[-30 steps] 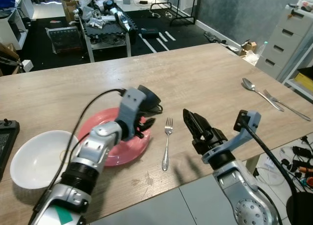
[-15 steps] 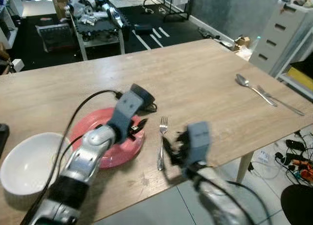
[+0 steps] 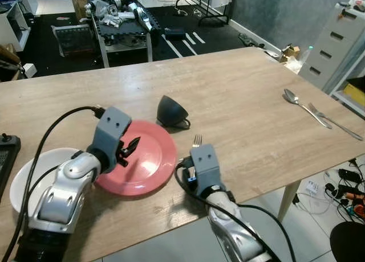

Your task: Setting the table

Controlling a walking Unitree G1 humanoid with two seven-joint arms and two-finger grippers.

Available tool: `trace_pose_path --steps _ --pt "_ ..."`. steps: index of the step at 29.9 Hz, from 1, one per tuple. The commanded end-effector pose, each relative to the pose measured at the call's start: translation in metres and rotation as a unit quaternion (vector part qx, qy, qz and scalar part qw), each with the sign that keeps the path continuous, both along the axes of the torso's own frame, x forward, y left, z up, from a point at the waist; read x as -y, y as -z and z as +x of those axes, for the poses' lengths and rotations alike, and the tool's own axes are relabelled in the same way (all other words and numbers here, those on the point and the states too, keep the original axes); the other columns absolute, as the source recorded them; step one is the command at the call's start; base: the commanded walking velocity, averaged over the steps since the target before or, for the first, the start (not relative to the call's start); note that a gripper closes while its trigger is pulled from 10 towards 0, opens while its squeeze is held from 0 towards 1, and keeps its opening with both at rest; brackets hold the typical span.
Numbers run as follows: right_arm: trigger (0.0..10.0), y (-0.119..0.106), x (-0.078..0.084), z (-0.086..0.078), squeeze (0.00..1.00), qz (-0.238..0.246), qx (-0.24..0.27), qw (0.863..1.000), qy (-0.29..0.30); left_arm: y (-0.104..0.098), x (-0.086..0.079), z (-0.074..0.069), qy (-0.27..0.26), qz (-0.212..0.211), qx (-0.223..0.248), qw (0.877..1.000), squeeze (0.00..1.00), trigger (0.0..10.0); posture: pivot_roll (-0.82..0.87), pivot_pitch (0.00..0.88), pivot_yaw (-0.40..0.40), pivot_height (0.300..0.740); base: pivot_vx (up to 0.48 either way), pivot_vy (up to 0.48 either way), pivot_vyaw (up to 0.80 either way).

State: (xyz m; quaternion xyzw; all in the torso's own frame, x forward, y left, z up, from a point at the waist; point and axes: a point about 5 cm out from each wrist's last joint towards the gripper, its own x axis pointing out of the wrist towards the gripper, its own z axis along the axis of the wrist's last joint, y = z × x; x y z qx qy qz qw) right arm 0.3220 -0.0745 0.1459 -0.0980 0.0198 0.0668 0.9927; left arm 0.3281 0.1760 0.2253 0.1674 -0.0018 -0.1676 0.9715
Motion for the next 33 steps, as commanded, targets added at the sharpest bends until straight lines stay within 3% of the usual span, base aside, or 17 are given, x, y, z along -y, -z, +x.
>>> trace_pose_path --steps 1,5,6,7,8,9,10,14,21,30,33 --pt "10.0 0.007 0.006 -0.002 0.0 -0.003 -0.01 1.0 0.016 0.004 -0.001 -0.003 -0.001 -0.003 -0.011 1.0 0.0 10.0 0.1 0.164 0.042 0.74 0.0 0.0 0.0" --pt "10.0 0.018 0.005 -0.004 0.0 -0.006 -0.04 0.999 0.0 0.004 0.003 -0.004 0.011 -0.007 -0.015 1.0 0.0 10.0 0.09 0.158 0.043 0.74 0.0 0.0 0.0" --pt "7.2 0.026 0.002 -0.007 0.0 0.001 -0.071 0.997 -0.02 0.003 0.007 -0.007 0.036 -0.018 -0.025 0.999 0.0 10.0 0.09 0.158 0.043 0.74 0.0 0.0 0.0" --pt "6.0 0.037 -0.003 -0.011 0.0 0.012 -0.111 0.992 -0.051 0.001 0.011 -0.012 0.074 -0.031 -0.038 0.996 0.0 10.0 0.09 0.156 0.043 0.74 0.0 0.0 0.0" --pt "6.0 0.037 -0.003 -0.011 0.0 0.012 -0.111 0.992 -0.051 0.001 0.011 -0.012 0.074 -0.031 -0.038 0.996 0.0 10.0 0.09 0.156 0.043 0.74 0.0 0.0 0.0" --pt "2.5 0.04 -0.004 -0.013 0.0 0.009 -0.116 0.992 -0.055 -0.001 0.014 -0.017 0.101 -0.035 -0.045 0.993 0.0 10.0 0.09 0.156 0.043 0.74 0.0 0.0 0.0" --pt "0.0 0.046 -0.007 -0.016 0.0 0.004 -0.136 0.988 -0.077 -0.005 0.016 -0.029 0.154 -0.031 -0.051 0.986 0.0 10.0 0.09 0.154 0.042 0.74 0.0 0.0 0.0" --pt "0.0 0.054 -0.01 -0.02 0.0 -0.001 -0.164 0.981 -0.101 -0.011 0.015 -0.038 0.184 -0.022 -0.05 0.981 0.0 10.0 0.1 0.15 0.041 0.74 0.0 0.0 0.0" --pt "0.0 0.064 -0.004 -0.019 0.0 -0.006 -0.2 0.975 -0.099 -0.016 0.014 -0.041 0.182 -0.02 -0.045 0.982 0.0 10.0 0.1 0.145 0.03 0.74 0.0 0.0 0.0" --pt "0.0 0.064 0.011 -0.014 0.0 -0.011 -0.205 0.975 -0.086 -0.013 0.017 -0.046 0.181 -0.028 -0.054 0.982 0.0 10.0 0.1 0.152 0.021 0.74 0.0 0.0 0.0" --pt "0.0 0.051 0.015 -0.008 0.0 0.032 -0.172 0.982 -0.069 -0.011 0.018 -0.048 0.183 -0.033 -0.058 0.981 0.0 10.0 0.1 0.152 0.021 0.74 0.0 0.0 0.0"
